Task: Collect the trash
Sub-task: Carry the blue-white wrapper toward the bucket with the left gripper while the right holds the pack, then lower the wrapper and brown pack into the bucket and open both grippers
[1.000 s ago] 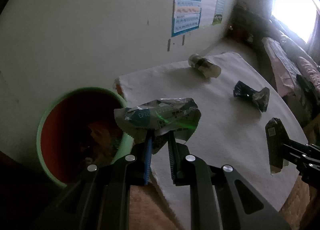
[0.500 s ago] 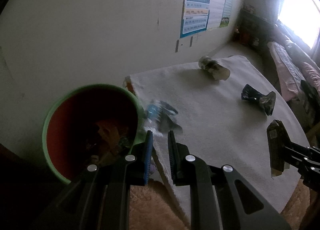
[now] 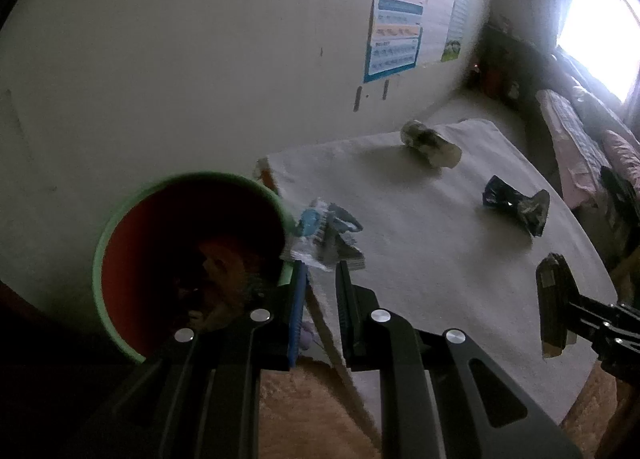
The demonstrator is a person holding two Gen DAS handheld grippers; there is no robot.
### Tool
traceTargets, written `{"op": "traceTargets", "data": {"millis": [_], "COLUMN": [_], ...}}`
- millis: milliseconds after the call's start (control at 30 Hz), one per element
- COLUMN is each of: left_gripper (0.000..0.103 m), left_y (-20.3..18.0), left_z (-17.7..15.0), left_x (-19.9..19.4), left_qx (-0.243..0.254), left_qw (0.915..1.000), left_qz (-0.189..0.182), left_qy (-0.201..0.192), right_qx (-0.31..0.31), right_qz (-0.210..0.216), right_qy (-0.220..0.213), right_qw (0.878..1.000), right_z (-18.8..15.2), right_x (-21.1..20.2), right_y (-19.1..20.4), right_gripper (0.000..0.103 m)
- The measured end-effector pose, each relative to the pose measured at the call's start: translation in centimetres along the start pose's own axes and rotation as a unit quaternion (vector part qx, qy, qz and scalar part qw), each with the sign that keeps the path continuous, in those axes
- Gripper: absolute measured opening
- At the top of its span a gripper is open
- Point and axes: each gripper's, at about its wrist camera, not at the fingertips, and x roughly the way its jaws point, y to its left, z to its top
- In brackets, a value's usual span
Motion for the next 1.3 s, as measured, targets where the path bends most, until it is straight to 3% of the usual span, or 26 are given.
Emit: {"op": "traceTargets", "data": {"millis": [267,300,333,400,500,733,967,1133,1300], "left_gripper": [0.014,0.017,0.035,0.058,0.057,0.057,0.057,0.032,0.015], "left_y": [0.9,0.8,0.6,0.0,-0.8,-3.0,-3.7,-3.8,-3.3], "left_z": [0.3,0.5,0.8,1.4,2.3,4.3,4.1,3.5,3.7], "left_x": [1.2,1.4,1.8,2.7,4.6,9.3,11.6,11.7,10.9], "left_qx": [-0.001,0.002,0.008,0.016,0.036,0.098,0.131,0.146,0.121], "left_qw": [0.9999,0.9999,0.9999,0.9998,0.9992,0.9939,0.9868,0.9838,0.9889], "left_qz": [-0.008,-0.010,-0.013,-0.011,-0.010,0.033,0.069,0.078,0.059], "left_qy": [0.012,0.010,0.007,0.003,0.012,0.039,0.065,0.068,0.062], "right_qx": [0.004,0.004,0.005,0.006,0.008,0.017,0.045,0.051,0.057], "right_qz": [0.005,0.005,0.005,0.006,0.007,0.016,0.032,0.037,0.035], "right_qy": [0.012,0.013,0.015,0.018,0.024,0.031,0.039,0.043,0.039], "right_qw": [1.000,1.000,1.000,1.000,1.000,0.999,0.998,0.997,0.997], "right_z": [-0.4,-0.4,-0.4,-0.5,-0.6,-0.9,-1.0,-1.2,-1.0], "right_x": [0.8,1.0,1.1,1.3,1.6,2.2,2.7,3.1,2.9], "right_y": [-0.2,-0.2,-0.3,-0.4,-0.7,-1.5,-3.0,-3.4,-3.8], "right_gripper": [0.041,0.041,0.041,0.041,0.041,0.041,0.041,0.041,0.041]}}
